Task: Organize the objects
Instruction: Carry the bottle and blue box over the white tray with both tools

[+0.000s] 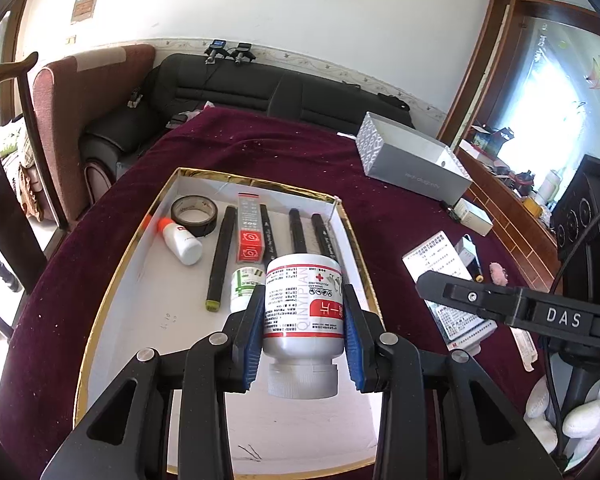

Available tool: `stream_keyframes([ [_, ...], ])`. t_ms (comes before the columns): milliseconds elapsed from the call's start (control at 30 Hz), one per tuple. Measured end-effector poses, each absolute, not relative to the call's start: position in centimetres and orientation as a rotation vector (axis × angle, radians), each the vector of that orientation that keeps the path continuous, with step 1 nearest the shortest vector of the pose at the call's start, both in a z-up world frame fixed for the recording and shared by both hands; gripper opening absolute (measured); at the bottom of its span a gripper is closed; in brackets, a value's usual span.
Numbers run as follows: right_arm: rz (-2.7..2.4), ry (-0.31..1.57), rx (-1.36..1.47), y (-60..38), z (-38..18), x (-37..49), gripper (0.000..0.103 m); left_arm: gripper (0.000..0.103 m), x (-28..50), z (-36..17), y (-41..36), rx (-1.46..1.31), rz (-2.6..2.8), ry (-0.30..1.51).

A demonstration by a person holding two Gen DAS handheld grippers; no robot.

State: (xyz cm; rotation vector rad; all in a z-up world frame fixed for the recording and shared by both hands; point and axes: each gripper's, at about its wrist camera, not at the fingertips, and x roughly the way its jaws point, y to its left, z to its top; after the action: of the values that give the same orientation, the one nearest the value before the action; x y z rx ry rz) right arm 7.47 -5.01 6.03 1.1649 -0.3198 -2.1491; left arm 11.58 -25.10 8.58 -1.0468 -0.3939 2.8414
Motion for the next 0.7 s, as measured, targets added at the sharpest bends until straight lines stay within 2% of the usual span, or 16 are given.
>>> stream_keyframes([
  [700,-2.169,-0.278,1.186,-5.9,5.3,8.4,0.033,0.03,10.8,6.7,-26.8,-1.135,2.878,-0.384],
])
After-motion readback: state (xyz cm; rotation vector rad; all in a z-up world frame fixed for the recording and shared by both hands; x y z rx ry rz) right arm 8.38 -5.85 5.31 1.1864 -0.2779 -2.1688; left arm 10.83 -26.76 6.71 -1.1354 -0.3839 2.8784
